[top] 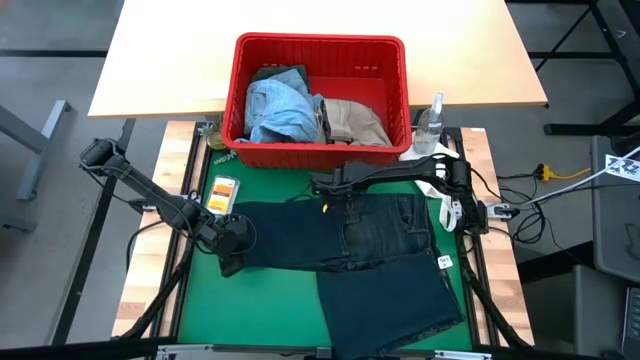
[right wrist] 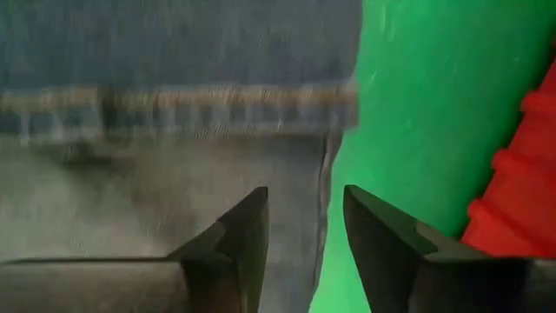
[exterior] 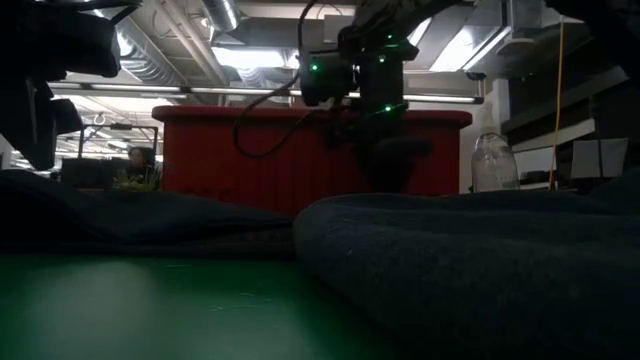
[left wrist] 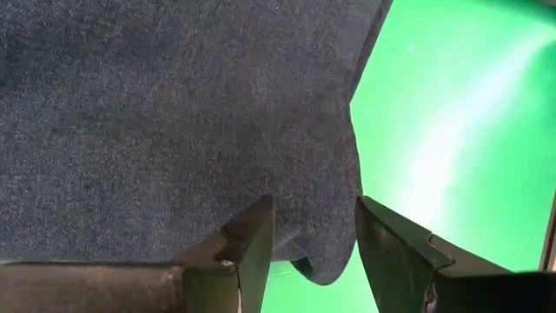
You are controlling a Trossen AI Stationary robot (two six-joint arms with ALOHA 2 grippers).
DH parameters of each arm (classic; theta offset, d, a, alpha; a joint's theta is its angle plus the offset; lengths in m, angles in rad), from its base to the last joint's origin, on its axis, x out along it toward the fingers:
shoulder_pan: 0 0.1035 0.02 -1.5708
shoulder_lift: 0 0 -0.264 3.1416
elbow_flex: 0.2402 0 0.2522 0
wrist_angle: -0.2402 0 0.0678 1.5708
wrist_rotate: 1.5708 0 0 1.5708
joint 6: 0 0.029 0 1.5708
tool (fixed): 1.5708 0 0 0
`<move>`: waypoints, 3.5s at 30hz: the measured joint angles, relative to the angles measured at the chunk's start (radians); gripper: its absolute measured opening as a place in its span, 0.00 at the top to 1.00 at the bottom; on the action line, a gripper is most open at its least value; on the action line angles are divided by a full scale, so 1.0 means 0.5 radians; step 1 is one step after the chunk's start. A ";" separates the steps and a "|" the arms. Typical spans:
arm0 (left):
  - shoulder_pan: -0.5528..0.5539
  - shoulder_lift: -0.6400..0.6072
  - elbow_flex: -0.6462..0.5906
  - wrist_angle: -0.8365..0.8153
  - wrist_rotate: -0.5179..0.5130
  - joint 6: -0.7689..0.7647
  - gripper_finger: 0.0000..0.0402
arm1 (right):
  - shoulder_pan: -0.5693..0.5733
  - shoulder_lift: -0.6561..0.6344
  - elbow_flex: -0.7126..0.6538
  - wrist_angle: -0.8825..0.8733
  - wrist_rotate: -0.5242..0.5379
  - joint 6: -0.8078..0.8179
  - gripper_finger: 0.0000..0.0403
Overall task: Fold laundry
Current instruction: Fold the dark blue jeans
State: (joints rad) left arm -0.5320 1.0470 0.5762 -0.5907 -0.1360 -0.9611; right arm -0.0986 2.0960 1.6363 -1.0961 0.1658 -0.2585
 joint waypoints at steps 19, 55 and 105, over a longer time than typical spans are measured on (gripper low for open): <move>0.001 0.261 0.000 0.005 -0.038 0.004 0.61 | 0.391 -0.106 -0.018 0.377 -0.089 -0.028 0.63; -0.045 0.324 0.069 -0.021 0.043 0.024 0.61 | 0.405 -0.088 0.164 0.071 0.010 -0.077 0.63; 0.745 0.301 -0.077 -0.292 -0.470 0.069 0.61 | 0.102 0.261 0.165 -0.068 -0.101 -0.122 0.63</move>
State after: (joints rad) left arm -0.1592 1.1973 0.5377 -0.7369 -0.3708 -0.9264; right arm -0.0478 2.2266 1.7187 -1.1300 0.1154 -0.3194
